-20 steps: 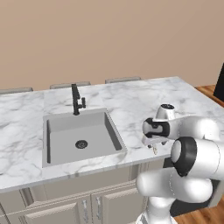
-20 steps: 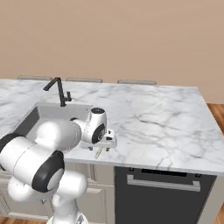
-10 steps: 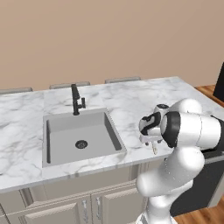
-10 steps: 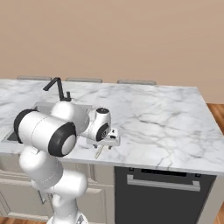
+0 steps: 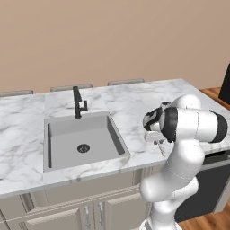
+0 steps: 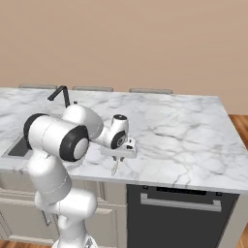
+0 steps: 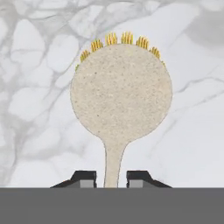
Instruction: Grab the spray bottle from the cabinet, then place it next to the cutting board for sanitizing. Then grab the dish brush from the countertop next to the sink and place it next to the cutting board.
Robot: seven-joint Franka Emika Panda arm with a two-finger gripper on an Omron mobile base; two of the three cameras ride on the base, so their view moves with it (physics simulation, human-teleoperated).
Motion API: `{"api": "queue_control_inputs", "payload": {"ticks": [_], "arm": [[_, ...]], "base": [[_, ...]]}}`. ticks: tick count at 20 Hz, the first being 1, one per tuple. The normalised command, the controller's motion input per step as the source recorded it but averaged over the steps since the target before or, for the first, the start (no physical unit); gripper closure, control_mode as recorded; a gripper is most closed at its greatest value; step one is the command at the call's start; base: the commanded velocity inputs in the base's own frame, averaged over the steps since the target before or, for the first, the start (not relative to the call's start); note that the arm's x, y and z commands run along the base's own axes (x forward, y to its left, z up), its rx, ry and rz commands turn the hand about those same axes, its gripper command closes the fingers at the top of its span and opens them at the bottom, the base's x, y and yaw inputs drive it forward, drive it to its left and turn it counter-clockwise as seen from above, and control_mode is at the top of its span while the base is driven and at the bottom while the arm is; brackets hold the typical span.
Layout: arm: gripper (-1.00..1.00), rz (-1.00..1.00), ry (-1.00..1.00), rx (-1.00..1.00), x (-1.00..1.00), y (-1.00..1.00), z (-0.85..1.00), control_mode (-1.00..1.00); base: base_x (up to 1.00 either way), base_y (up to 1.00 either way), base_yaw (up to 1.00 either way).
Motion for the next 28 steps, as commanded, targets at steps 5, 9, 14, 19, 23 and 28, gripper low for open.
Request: {"api": "queue_control_inputs", "payload": {"ticks": [5, 9, 14, 19, 23, 28], "arm": [[1.00, 0.04, -0.38, 0.02, -0.44, 0.14, 0.08, -1.00], [1.00, 0.04, -0.47, 0.20, -0.81, 0.20, 0.66, -1.00], [1.00, 0.23, -0.42, 0.16, -0.54, 0.35, 1.00, -1.00], [1.00, 0.21, -0.39, 0.00, -0.23, 0.02, 1.00, -1.00], [1.00, 0.08, -0.27, 0.00, -0.28, -0.03, 1.00, -1.00], [1.00, 0.04, -0.36, 0.01, -0.44, -0.02, 1.00, -1.00]], "base": [[0.00, 0.00, 0.00], [0.00, 0.00, 0.00], [0.00, 0.00, 0.00], [0.00, 0.00, 0.00], [0.00, 0.00, 0.00], [0.00, 0.00, 0.00]]}}
